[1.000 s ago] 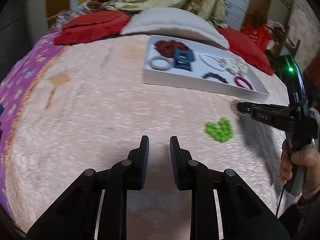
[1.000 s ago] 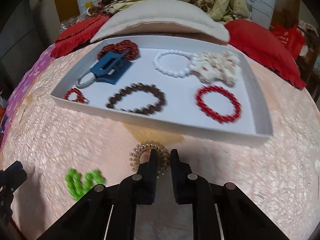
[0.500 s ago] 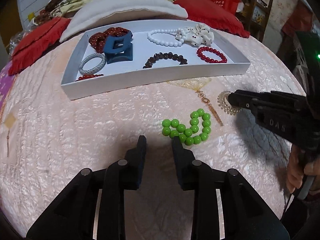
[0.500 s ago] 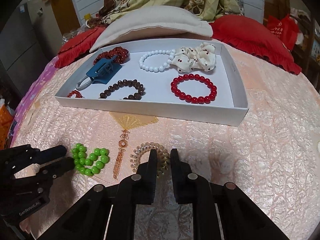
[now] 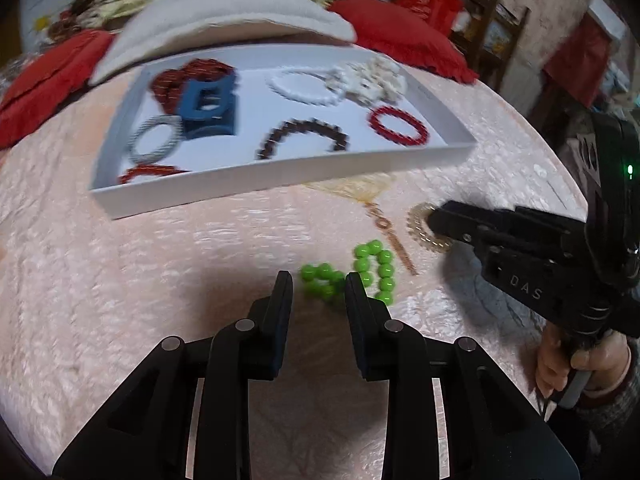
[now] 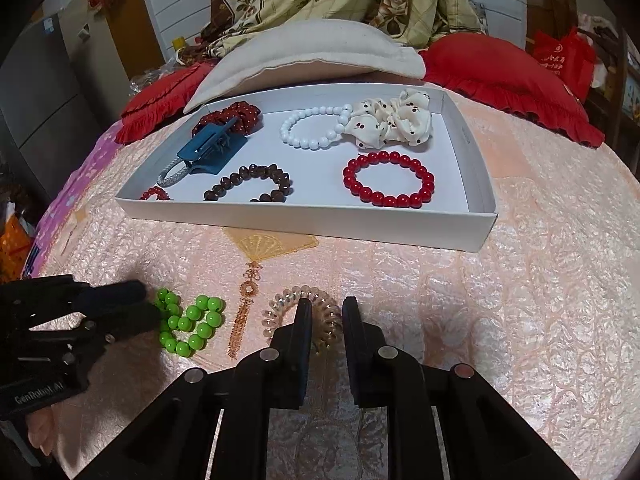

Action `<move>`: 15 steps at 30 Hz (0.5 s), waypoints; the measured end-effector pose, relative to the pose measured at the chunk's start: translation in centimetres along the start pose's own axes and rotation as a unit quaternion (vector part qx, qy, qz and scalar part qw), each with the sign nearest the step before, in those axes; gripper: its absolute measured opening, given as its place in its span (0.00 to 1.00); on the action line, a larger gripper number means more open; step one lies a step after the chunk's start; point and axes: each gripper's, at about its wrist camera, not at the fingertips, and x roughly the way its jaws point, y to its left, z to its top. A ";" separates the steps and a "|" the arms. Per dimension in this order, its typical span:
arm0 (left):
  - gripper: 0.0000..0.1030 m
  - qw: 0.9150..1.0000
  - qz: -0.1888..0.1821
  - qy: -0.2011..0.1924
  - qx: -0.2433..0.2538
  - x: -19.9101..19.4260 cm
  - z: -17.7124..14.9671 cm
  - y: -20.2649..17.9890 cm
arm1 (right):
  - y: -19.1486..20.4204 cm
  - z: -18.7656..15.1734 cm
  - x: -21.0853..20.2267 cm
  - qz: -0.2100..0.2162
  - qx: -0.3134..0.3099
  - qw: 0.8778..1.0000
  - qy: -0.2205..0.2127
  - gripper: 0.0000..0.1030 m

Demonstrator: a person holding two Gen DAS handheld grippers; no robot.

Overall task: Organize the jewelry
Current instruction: 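Grasp the green bead bracelet with the left tool while the right tool grasps the gold coil tie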

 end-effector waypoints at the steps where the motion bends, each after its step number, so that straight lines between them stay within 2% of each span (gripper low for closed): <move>1: 0.26 1.000 -0.005 0.006 0.008 0.4 0.1 -0.2 | 0.0 0.0 0.0 0.001 0.000 1.000 0.000 0.15; 9: 0.26 0.998 0.025 0.010 0.052 1.1 -0.2 -1.9 | 0.5 0.0 0.1 -0.001 -0.009 1.000 -0.005 0.23; 15: 0.25 0.999 0.035 0.002 0.042 1.9 0.6 -2.1 | 1.2 0.3 0.5 -0.022 -0.029 0.999 -0.005 0.23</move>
